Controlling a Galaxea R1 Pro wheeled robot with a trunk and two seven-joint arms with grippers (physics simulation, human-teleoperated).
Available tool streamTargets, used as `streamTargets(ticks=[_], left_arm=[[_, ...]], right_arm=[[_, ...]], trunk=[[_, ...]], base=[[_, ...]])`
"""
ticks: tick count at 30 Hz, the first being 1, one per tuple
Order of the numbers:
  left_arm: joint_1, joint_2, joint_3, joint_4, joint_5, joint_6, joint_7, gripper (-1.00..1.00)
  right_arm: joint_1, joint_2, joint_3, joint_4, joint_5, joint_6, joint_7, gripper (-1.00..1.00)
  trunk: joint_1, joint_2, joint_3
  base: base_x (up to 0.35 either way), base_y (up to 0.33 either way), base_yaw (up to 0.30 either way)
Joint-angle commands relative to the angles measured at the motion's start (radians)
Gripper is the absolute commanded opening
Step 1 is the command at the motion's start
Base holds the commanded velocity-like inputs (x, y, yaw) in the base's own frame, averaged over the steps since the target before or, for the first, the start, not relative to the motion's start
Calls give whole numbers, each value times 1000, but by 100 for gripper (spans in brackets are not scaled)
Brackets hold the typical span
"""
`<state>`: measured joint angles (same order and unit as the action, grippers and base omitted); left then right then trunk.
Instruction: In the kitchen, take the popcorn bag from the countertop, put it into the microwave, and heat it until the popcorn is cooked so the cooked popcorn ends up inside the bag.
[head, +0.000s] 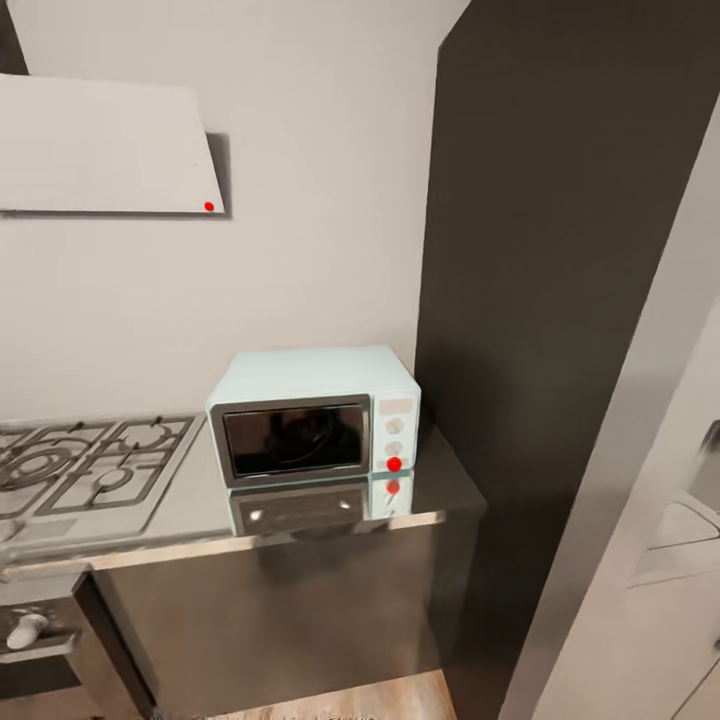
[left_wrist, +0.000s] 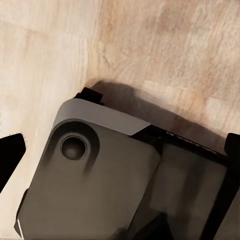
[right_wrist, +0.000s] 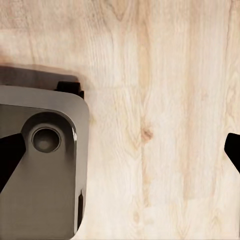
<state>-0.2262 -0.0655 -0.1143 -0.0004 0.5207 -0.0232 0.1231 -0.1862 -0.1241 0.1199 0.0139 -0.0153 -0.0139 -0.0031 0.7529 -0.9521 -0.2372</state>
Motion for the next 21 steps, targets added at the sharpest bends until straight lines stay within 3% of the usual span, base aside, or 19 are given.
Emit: streamTargets(ticks=[1,21], left_arm=[[-1,0,-8,0,9,-3,4,100],[-1,0,-8,0,10,-1,3,100]], right_arm=[[-1,0,7,1,-2,-1,0,100],[-1,2,6,1,-1,-2,0,100]], trunk=[[0,-1,-1],[0,-1,-1]], base=[[-85,83,269],[-16,16,252]])
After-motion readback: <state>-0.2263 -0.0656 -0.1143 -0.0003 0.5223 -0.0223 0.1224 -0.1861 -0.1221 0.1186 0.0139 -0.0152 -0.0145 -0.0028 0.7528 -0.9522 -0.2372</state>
